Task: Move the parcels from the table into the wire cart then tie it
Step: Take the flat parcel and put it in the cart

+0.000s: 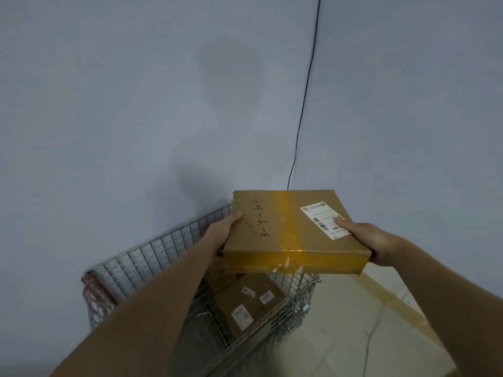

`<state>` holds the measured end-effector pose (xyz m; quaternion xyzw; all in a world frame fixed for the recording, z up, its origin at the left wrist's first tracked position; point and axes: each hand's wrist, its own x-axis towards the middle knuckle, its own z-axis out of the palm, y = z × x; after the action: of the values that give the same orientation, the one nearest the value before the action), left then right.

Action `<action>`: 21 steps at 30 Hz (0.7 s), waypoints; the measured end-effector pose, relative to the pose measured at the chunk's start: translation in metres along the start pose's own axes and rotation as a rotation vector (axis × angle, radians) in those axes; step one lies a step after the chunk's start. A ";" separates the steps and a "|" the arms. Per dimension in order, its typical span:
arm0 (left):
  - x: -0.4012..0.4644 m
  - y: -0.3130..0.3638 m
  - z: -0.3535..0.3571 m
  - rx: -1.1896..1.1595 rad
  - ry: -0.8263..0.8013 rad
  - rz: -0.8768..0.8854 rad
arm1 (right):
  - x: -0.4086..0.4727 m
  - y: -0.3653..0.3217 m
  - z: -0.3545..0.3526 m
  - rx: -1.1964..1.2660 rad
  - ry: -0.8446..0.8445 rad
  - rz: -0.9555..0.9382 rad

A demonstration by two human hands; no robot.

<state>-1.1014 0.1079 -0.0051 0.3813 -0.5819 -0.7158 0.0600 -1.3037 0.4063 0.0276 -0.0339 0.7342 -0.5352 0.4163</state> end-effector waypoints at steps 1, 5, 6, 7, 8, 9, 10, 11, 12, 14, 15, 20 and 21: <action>0.007 -0.005 0.004 -0.022 0.024 -0.015 | 0.016 -0.005 -0.005 -0.029 -0.016 0.000; 0.028 -0.020 0.009 -0.044 0.125 -0.063 | 0.075 -0.020 -0.008 -0.119 -0.085 0.001; 0.033 -0.024 0.007 -0.025 0.141 -0.079 | 0.089 -0.022 -0.005 -0.144 -0.102 -0.003; 0.038 -0.028 0.005 -0.003 0.156 -0.100 | 0.103 -0.025 -0.001 -0.171 -0.115 -0.009; 0.044 -0.031 0.002 0.013 0.173 -0.120 | 0.118 -0.027 0.003 -0.195 -0.127 -0.017; 0.051 -0.034 -0.001 0.024 0.191 -0.138 | 0.132 -0.029 0.009 -0.218 -0.137 -0.023; 0.059 -0.036 -0.004 0.036 0.212 -0.152 | 0.146 -0.031 0.014 -0.238 -0.146 -0.027; 0.067 -0.037 -0.007 0.047 0.235 -0.164 | 0.161 -0.033 0.020 -0.259 -0.155 -0.032; 0.075 -0.038 -0.009 0.057 0.256 -0.168 | 0.176 -0.035 0.024 -0.289 -0.161 -0.039; 0.095 -0.040 -0.013 0.070 0.285 -0.137 | 0.207 -0.036 0.032 -0.373 -0.176 -0.054; 0.106 -0.042 -0.014 0.076 0.296 -0.104 | 0.223 -0.036 0.035 -0.413 -0.186 -0.058; 0.158 -0.070 -0.017 0.094 0.452 -0.071 | 0.298 -0.024 0.049 -0.518 -0.229 -0.024; 0.165 -0.079 -0.019 0.080 0.479 -0.095 | 0.312 -0.020 0.053 -0.531 -0.245 -0.013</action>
<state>-1.1776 0.0309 -0.1539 0.5691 -0.5606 -0.5832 0.1475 -1.4806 0.2028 -0.1401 -0.2104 0.7926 -0.3189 0.4751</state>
